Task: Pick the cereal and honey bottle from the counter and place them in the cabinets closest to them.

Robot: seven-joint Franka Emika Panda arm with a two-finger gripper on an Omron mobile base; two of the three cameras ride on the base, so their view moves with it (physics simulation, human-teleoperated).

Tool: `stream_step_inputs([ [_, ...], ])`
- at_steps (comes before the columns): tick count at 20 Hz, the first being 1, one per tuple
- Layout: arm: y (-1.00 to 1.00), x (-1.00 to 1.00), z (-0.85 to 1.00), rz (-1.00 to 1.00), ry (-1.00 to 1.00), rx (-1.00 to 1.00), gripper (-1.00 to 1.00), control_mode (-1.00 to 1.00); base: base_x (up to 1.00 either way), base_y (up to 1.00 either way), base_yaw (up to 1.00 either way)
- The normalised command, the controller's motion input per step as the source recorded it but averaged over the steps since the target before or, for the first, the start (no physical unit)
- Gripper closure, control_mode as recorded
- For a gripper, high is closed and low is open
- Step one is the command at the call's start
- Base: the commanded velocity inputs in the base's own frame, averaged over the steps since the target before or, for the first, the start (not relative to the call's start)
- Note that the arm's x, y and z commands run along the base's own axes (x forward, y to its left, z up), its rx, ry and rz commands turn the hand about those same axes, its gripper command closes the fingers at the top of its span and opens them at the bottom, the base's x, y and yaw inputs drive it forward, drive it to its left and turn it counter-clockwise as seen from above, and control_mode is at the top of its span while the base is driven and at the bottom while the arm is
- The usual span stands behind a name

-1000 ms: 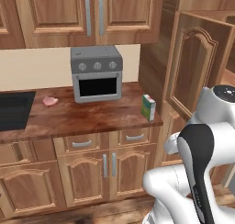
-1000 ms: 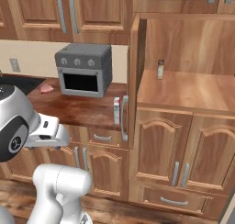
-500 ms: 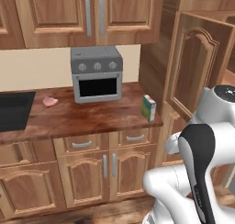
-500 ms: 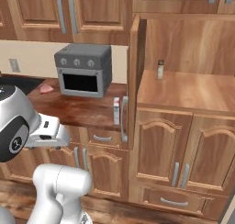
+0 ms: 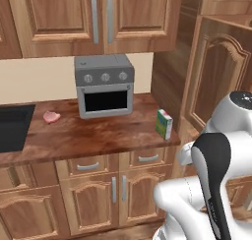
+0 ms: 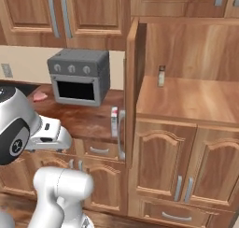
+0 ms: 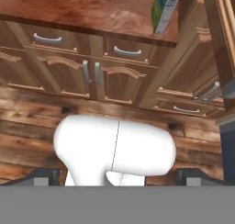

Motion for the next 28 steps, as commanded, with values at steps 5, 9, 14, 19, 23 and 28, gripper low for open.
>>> stream_step_inputs([
  [5,0.00,0.00,0.00,0.00,0.00,0.00,-1.00,1.00,0.47,0.08,-0.03],
  [9,0.00,0.00,0.00,0.00,0.00,0.00,-1.00,1.00,0.47,0.08,-0.04],
  [14,0.00,0.00,0.00,0.00,0.00,0.00,-1.00,1.00,0.46,0.08,-0.05],
  [19,0.00,0.00,0.00,0.00,0.00,0.00,-1.00,1.00,0.43,0.06,-0.05],
  [23,0.00,0.00,0.00,0.00,0.00,0.00,-1.00,-1.00,0.12,0.06,-0.01],
  [28,0.00,0.00,0.00,0.00,0.00,0.00,-1.00,-1.00,0.00,0.00,0.00],
])
